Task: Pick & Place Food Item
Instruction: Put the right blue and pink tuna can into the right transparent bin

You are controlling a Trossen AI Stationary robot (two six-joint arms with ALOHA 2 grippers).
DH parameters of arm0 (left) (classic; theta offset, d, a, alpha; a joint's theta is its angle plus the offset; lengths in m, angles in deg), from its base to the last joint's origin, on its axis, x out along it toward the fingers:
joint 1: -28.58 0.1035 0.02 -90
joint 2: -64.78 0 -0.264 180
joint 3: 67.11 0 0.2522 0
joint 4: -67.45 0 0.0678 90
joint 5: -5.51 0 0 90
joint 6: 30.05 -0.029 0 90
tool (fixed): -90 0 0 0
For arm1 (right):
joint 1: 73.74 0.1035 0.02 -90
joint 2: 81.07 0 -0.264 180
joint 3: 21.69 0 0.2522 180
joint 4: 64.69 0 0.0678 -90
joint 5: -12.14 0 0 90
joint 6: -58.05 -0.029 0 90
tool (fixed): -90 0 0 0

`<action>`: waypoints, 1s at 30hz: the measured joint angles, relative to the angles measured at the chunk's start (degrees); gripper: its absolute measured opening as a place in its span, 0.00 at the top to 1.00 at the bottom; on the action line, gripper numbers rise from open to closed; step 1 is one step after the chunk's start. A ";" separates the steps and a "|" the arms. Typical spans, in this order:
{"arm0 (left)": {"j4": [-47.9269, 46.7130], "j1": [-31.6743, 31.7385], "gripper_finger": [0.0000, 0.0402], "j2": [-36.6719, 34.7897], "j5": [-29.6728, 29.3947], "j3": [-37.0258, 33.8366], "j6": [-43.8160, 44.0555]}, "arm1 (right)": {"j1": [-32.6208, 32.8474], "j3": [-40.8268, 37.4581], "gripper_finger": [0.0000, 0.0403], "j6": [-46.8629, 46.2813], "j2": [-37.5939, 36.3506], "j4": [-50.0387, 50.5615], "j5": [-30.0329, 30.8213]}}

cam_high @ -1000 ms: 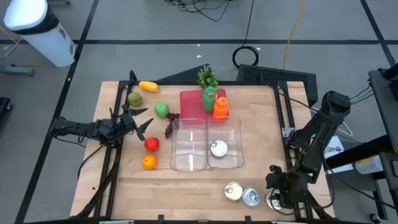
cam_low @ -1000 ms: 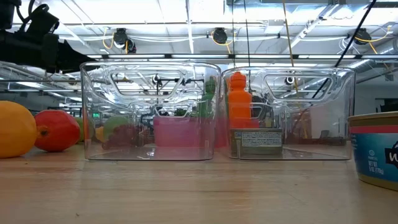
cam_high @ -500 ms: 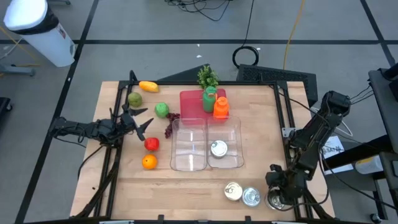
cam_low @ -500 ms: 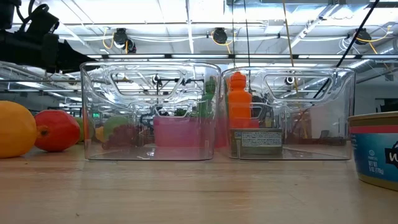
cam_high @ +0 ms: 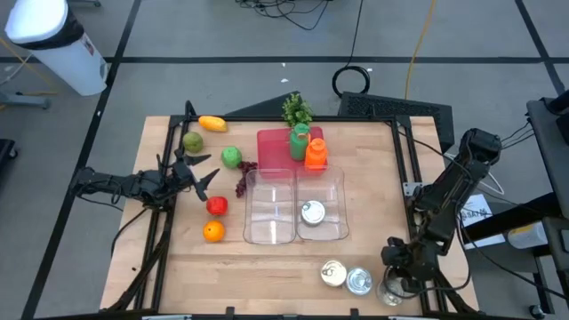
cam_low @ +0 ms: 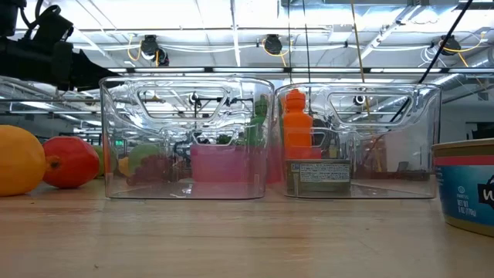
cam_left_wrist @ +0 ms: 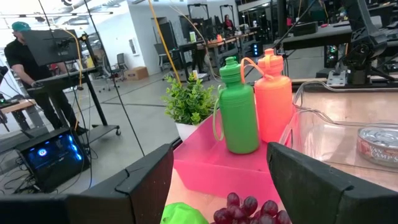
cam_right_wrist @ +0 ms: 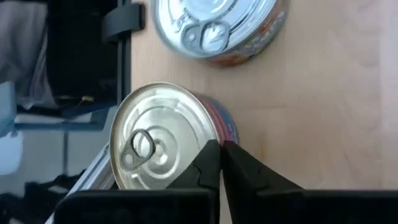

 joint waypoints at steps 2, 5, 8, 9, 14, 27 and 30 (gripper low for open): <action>0.00 0.00 0.32 0.00 0.02 0.00 0.00 | -0.04 -0.02 1.00 -0.09 0.02 1.36 3.85; 0.00 -0.01 0.32 0.00 0.02 0.00 0.00 | -0.35 -0.04 1.00 -0.64 0.02 4.32 11.43; 0.02 -0.02 0.32 0.00 0.01 0.00 0.00 | -0.83 -0.07 1.00 -2.49 -0.56 7.89 18.34; 0.00 0.00 0.32 0.00 0.02 0.00 0.00 | -0.90 -0.11 1.00 -3.03 -0.93 9.03 21.03; 0.02 -0.02 0.32 0.00 0.02 0.00 0.00 | -1.59 -0.41 1.00 -5.19 -2.50 15.18 32.82; 0.02 0.00 0.32 0.00 0.02 0.00 0.00 | -9.01 -0.35 1.00 -17.15 -3.04 29.23 50.56; 0.02 0.00 0.32 0.00 0.00 0.00 0.00 | -11.45 -0.35 1.00 -16.66 -3.04 30.32 50.40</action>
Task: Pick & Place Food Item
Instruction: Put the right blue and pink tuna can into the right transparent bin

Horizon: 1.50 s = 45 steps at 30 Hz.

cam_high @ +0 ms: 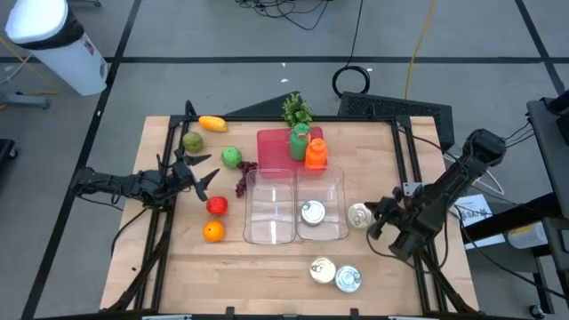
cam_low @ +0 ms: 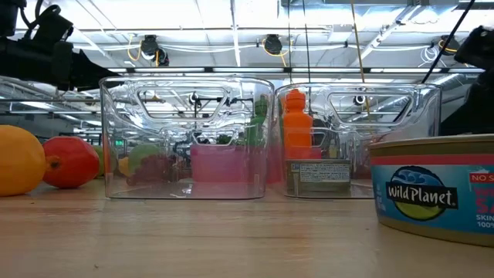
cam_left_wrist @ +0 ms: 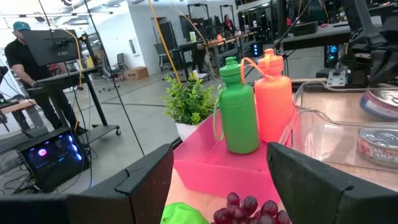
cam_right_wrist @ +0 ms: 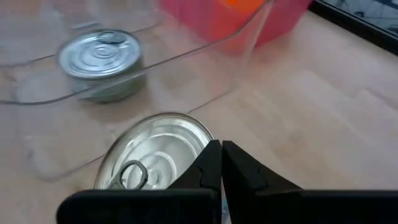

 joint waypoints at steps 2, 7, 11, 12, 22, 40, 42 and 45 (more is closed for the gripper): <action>0.00 0.00 0.32 0.00 0.01 0.00 0.00 | -1.12 0.02 1.00 0.83 0.00 0.02 -0.11; 0.00 0.00 0.32 0.00 0.00 0.00 0.00 | -2.42 0.04 1.00 2.07 -0.02 0.03 2.80; 0.00 0.00 0.32 0.00 0.02 0.00 0.00 | -2.52 0.08 1.00 2.17 -0.03 -0.12 6.30; -0.01 -0.02 0.32 0.00 0.02 0.00 0.00 | -2.52 0.11 1.00 2.14 -0.07 -0.21 7.47; 0.00 -0.02 0.32 0.01 0.01 0.00 0.00 | -2.52 0.15 1.00 3.57 -0.09 -0.27 5.97; 0.00 0.00 0.32 0.01 0.01 0.00 0.00 | -4.49 0.17 0.43 41.18 1.07 -17.30 -10.79; 0.00 -0.01 0.32 0.00 0.02 0.00 0.00 | -5.84 0.17 0.42 42.23 2.12 -16.74 -10.78; 0.00 0.00 0.32 0.00 0.00 0.00 0.00 | -8.00 0.17 0.45 44.51 4.71 -16.89 -11.06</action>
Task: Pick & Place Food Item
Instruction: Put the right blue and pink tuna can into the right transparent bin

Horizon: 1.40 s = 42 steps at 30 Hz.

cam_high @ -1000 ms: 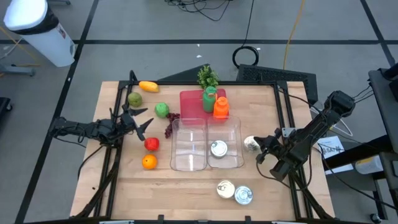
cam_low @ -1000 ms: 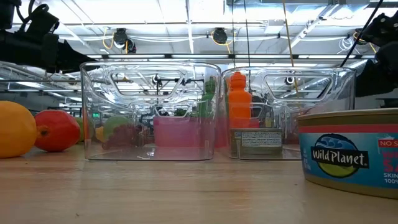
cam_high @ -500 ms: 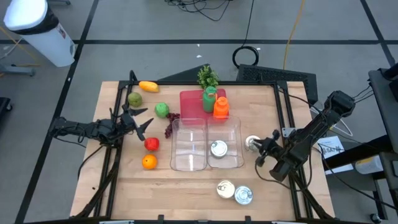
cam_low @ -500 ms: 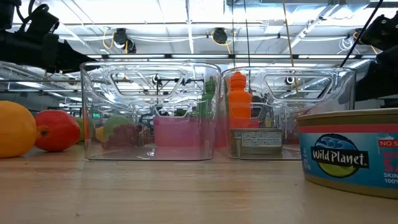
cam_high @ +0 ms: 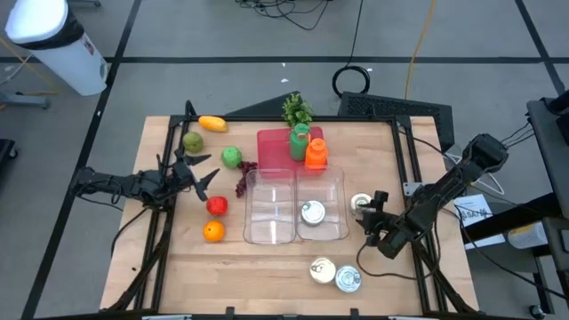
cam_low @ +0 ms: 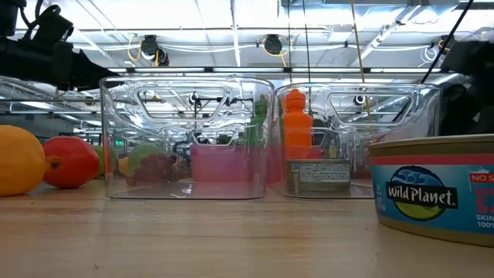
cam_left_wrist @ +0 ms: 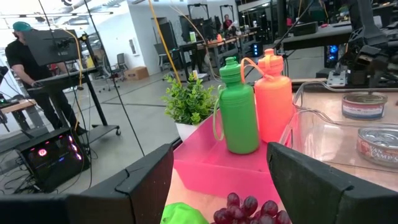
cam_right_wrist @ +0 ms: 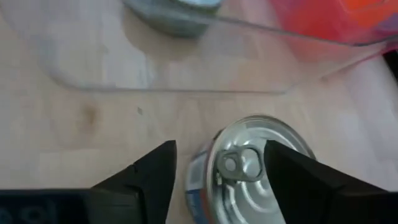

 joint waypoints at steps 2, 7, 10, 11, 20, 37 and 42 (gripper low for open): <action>0.00 0.00 0.32 0.02 0.02 0.00 0.00 | -1.45 0.00 0.48 1.75 2.16 -0.46 -1.04; -0.01 -0.02 0.32 0.02 0.00 0.00 0.00 | -4.39 0.22 0.61 1.60 6.84 -1.18 -3.08; 0.00 0.00 0.32 0.02 0.02 0.00 0.00 | -4.59 0.24 0.75 -0.58 8.32 -0.86 -2.81; 0.00 -0.01 0.32 0.02 0.02 -0.02 0.00 | -4.62 0.24 0.80 -1.02 8.38 -0.80 -2.97; 0.00 0.00 0.32 0.00 0.02 0.00 0.00 | -4.66 0.13 0.99 -3.78 8.45 0.52 -4.46; 0.00 0.00 0.32 0.02 0.02 -0.02 0.00 | -4.54 3.10 0.99 -4.74 -3.28 8.45 5.35; -0.02 0.00 0.32 0.01 0.02 -0.02 0.00 | -4.49 3.13 0.99 -3.58 -6.95 8.82 9.39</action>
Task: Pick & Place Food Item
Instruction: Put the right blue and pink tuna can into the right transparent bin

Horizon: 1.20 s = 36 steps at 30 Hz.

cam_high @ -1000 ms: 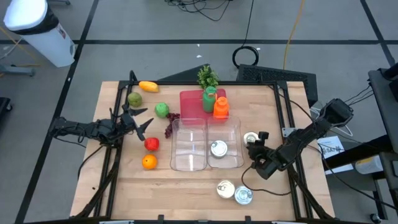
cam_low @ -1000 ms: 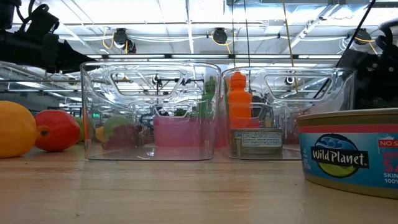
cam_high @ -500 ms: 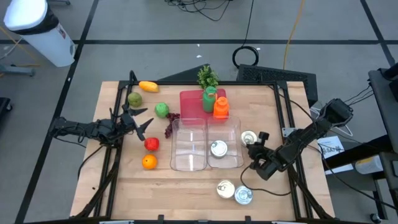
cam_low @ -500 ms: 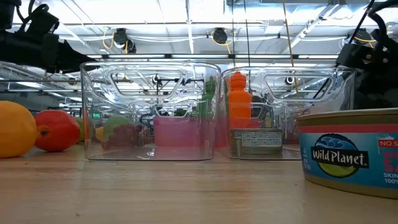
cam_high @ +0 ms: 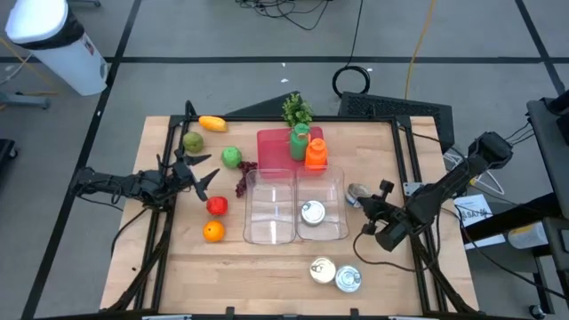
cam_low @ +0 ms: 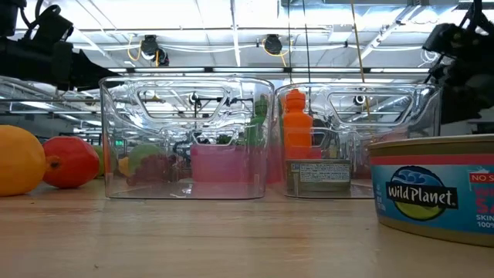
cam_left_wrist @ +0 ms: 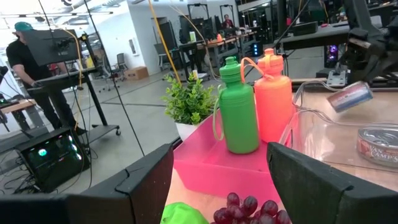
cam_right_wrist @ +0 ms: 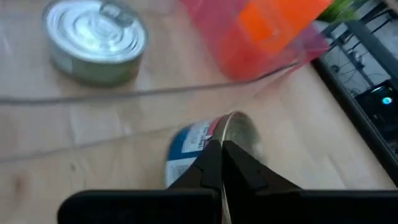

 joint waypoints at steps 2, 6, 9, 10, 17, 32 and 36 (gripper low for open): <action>0.02 0.00 0.32 0.00 -0.02 0.00 0.00 | -0.01 0.00 0.99 0.92 -1.22 0.02 1.99; 0.01 -0.02 0.32 0.00 -0.02 0.00 -0.01 | -0.01 0.07 0.99 2.42 -3.84 -0.08 5.72; 0.02 0.00 0.32 0.01 0.00 0.00 0.00 | -0.01 0.07 1.00 3.57 -5.81 -0.62 5.95; 0.00 -0.01 0.32 0.01 0.00 0.00 0.00 | -0.01 0.07 1.00 3.70 -6.24 -0.68 5.71; 0.02 0.00 0.32 0.01 0.00 0.00 0.00 | -0.10 0.09 0.99 -1.40 -9.04 1.24 -1.82; 0.02 0.00 0.32 0.01 0.00 0.00 0.00 | -0.10 -4.21 0.28 -8.32 -12.37 -1.58 -11.30; 0.02 0.00 0.32 0.01 0.00 0.00 0.00 | -0.14 -8.95 0.20 -6.14 -11.24 -8.87 -12.27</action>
